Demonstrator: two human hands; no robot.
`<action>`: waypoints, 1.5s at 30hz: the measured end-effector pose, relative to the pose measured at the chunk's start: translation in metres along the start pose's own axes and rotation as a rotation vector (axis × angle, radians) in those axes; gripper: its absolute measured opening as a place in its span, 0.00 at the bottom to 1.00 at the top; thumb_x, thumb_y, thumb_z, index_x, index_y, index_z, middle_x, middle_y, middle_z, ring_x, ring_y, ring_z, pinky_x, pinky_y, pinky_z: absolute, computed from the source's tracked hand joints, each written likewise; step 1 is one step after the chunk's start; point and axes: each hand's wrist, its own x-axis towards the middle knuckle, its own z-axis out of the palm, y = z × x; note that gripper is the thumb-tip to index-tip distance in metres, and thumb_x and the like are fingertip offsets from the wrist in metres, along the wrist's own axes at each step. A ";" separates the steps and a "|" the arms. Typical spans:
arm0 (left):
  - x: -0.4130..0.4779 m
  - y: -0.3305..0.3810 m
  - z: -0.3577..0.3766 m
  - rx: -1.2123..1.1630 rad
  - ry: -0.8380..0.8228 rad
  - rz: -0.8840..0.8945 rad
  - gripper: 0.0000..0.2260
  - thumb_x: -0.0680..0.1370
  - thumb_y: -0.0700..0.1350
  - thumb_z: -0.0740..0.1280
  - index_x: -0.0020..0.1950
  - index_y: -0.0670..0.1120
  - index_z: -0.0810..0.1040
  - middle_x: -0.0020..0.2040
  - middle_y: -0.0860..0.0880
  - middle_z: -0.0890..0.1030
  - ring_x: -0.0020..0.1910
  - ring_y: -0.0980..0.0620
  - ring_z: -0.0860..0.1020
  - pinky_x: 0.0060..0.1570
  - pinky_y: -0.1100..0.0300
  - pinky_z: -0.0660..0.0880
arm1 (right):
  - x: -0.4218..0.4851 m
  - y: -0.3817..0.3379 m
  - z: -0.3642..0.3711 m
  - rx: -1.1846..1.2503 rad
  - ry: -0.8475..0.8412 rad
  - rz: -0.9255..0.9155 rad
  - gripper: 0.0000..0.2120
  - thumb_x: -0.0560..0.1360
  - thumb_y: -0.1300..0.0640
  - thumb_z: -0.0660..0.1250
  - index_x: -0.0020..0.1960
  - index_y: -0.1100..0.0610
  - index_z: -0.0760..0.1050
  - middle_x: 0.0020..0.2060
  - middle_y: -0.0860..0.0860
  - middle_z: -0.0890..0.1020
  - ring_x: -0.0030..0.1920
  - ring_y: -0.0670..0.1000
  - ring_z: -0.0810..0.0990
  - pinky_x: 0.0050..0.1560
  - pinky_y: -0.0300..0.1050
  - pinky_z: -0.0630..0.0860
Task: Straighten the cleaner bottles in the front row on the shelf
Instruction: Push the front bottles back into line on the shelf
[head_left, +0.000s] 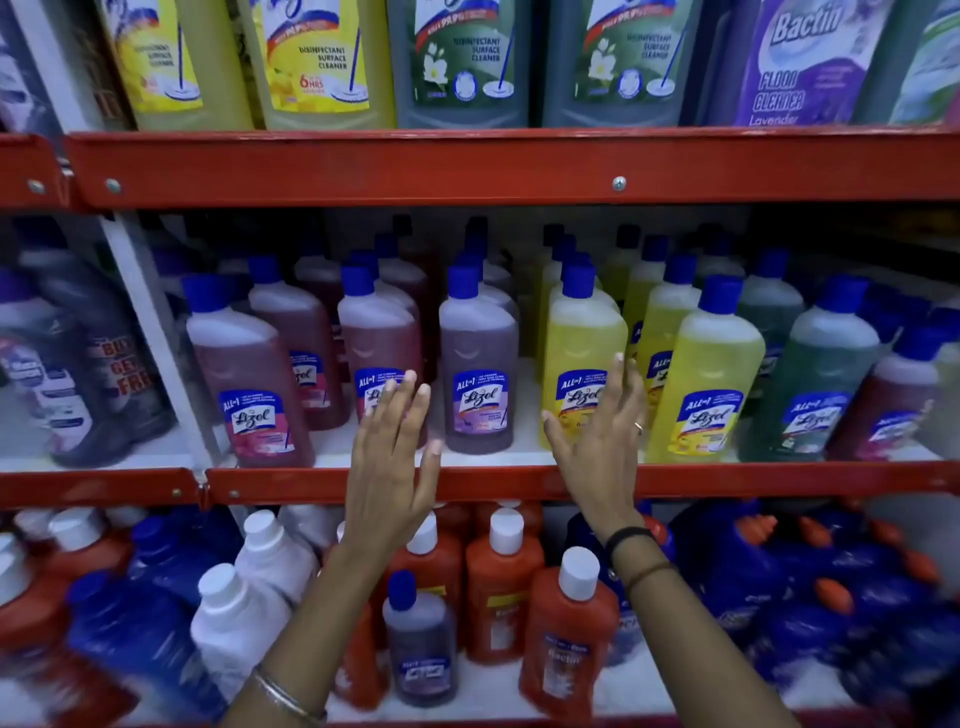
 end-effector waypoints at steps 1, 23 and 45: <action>-0.002 -0.003 0.001 0.020 -0.017 -0.019 0.25 0.79 0.47 0.56 0.76 0.48 0.57 0.77 0.46 0.61 0.76 0.48 0.57 0.73 0.46 0.58 | 0.003 0.001 0.004 0.010 -0.014 0.043 0.46 0.71 0.48 0.71 0.76 0.60 0.45 0.72 0.65 0.59 0.70 0.66 0.62 0.60 0.59 0.71; -0.036 -0.059 0.006 0.341 -0.273 -0.242 0.28 0.79 0.64 0.42 0.77 0.55 0.49 0.79 0.47 0.56 0.77 0.43 0.52 0.73 0.46 0.45 | 0.010 0.000 0.004 -0.218 -0.133 0.241 0.55 0.62 0.39 0.73 0.74 0.66 0.48 0.58 0.65 0.71 0.48 0.66 0.77 0.42 0.52 0.76; -0.049 -0.080 -0.004 0.394 -0.316 -0.173 0.29 0.79 0.65 0.44 0.77 0.54 0.48 0.78 0.47 0.54 0.78 0.46 0.41 0.73 0.49 0.34 | -0.061 -0.041 0.025 0.240 0.060 -0.080 0.30 0.71 0.51 0.70 0.67 0.60 0.61 0.63 0.54 0.62 0.63 0.57 0.67 0.63 0.49 0.71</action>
